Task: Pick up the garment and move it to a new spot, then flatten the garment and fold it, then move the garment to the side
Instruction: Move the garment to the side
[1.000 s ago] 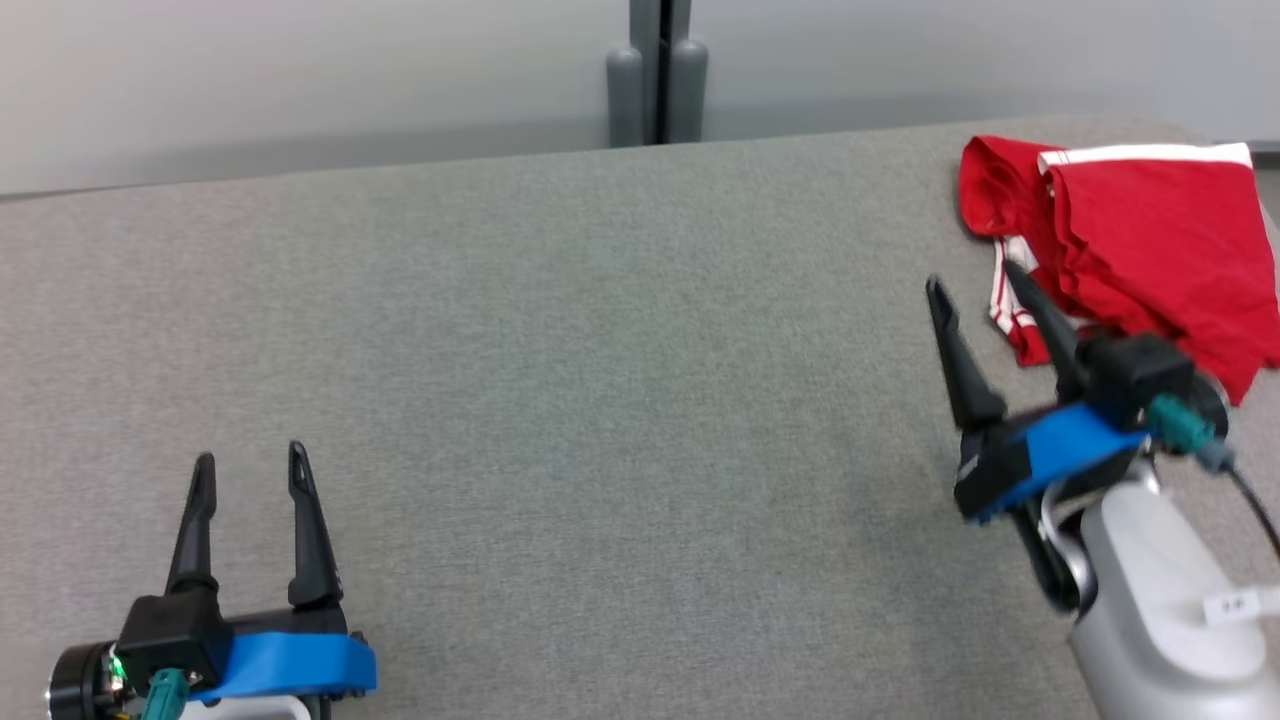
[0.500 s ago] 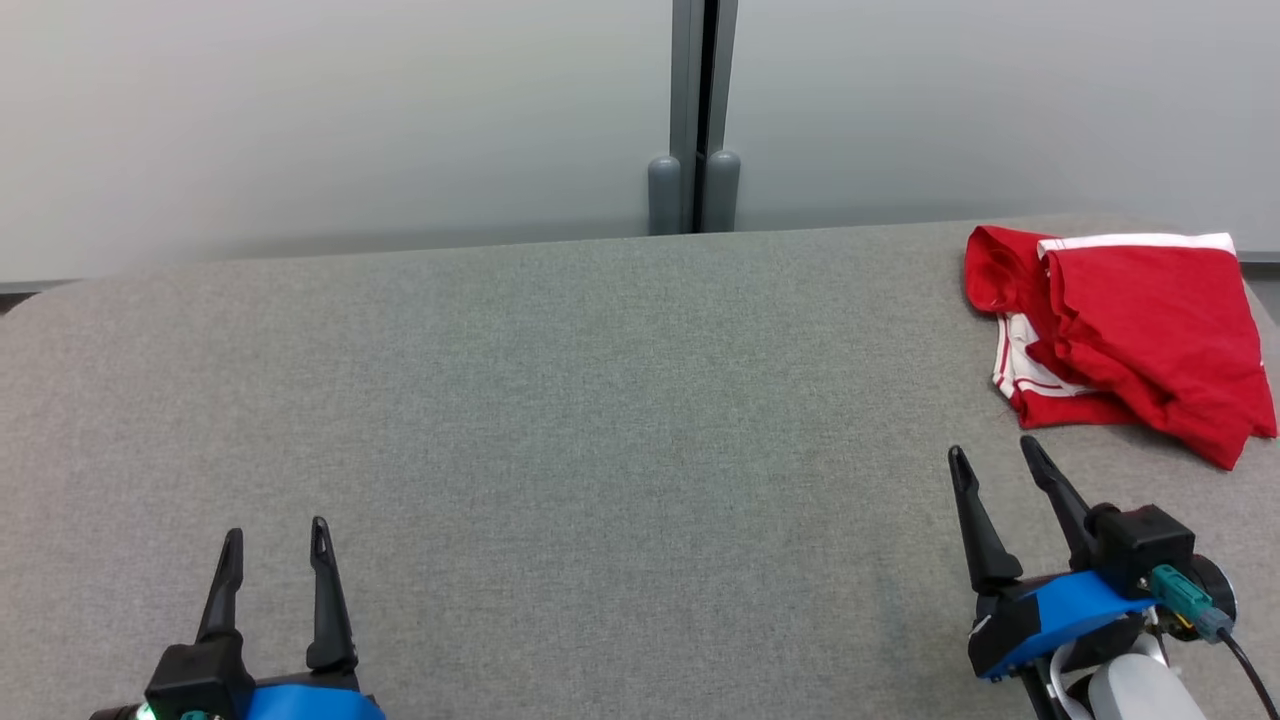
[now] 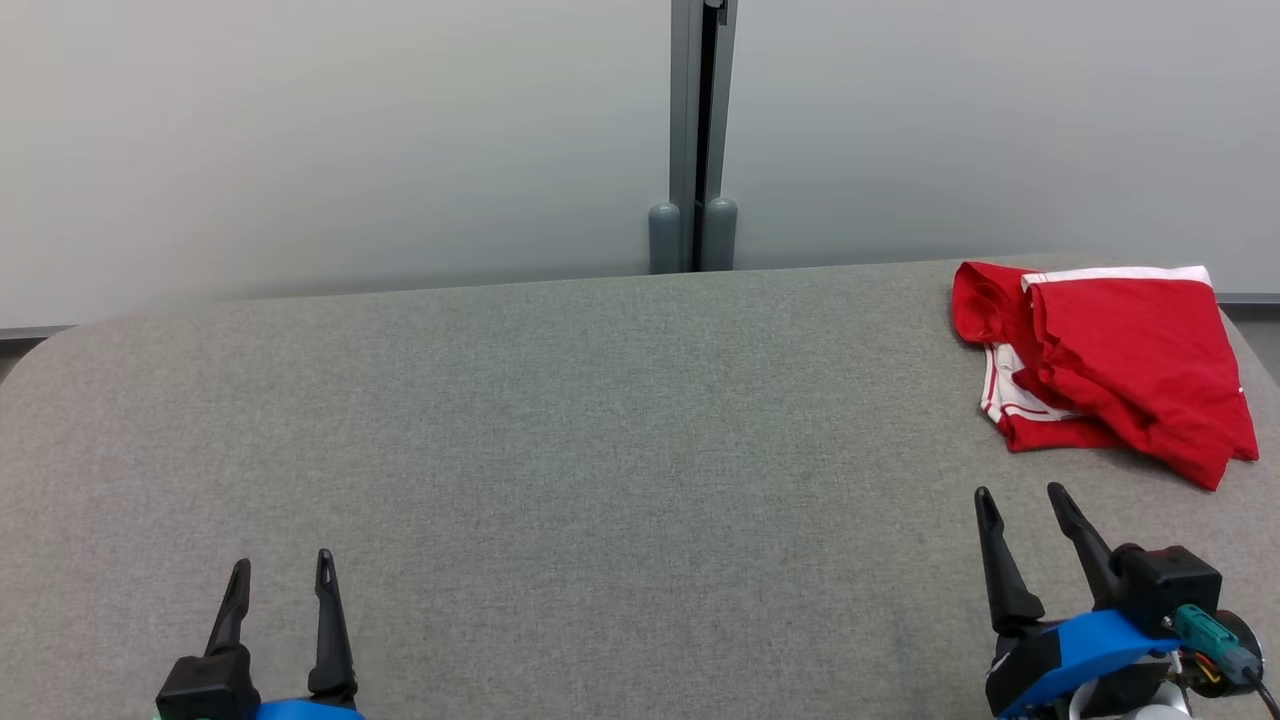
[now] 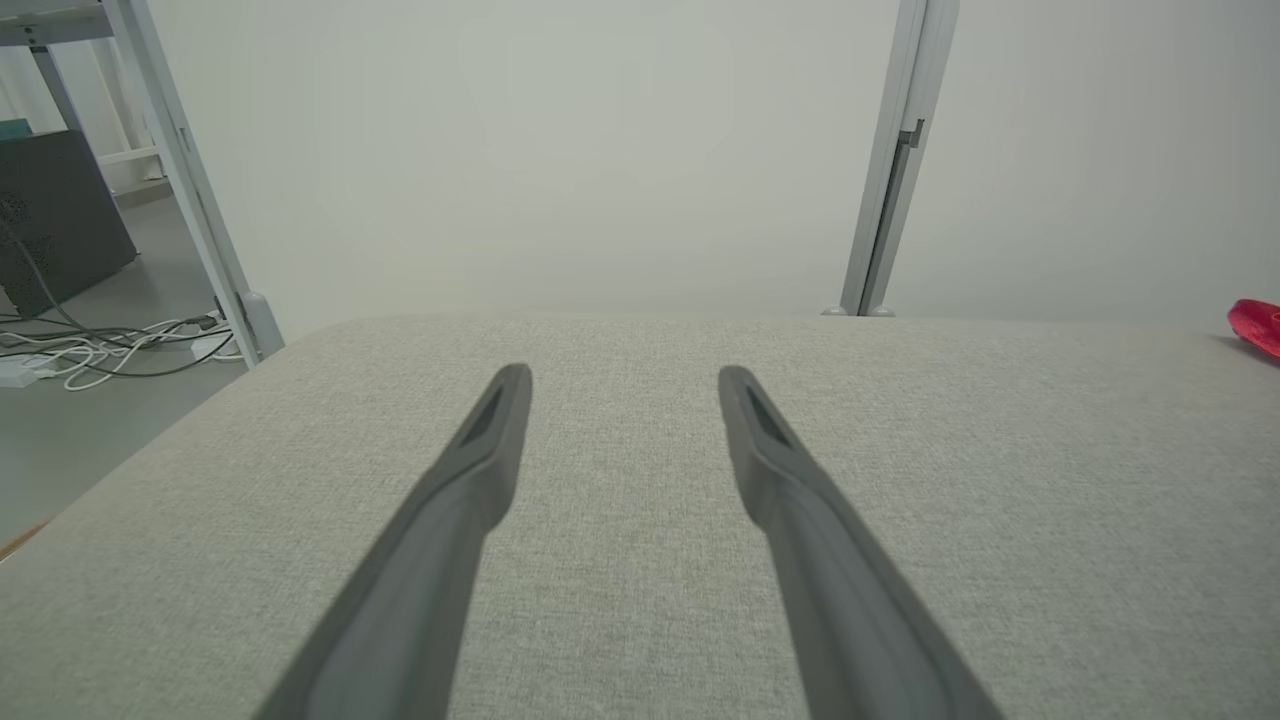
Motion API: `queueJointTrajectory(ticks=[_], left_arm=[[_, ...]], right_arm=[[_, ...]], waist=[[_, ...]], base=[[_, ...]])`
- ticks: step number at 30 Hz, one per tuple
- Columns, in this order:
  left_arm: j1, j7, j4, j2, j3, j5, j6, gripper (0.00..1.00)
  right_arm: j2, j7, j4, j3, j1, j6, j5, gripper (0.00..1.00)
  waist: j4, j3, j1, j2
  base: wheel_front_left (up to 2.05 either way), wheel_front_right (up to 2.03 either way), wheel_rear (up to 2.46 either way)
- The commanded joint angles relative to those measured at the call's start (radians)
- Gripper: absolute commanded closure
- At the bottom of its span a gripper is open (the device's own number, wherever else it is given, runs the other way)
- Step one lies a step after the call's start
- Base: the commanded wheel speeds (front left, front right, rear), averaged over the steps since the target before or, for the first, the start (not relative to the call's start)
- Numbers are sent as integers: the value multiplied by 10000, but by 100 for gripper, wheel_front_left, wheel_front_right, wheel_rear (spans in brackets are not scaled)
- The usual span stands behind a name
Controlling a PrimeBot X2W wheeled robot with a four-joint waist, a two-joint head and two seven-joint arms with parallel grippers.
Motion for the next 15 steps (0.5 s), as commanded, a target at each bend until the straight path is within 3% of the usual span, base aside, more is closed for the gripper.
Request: queueJointTrajectory(ticks=[1,15], left_arm=[[-175,38,12,47,-31,32,37,0],[-381,199,-18,241,4,-173,91,0]], right_arm=[[25,73,-87,-13,160,2,-57,0],[73,557,-465,13,366,2,-139,0]], waist=[[14,-8,0,-1],[12,-85,0,-1]], base=[[0,0,0],[0,0,0]])
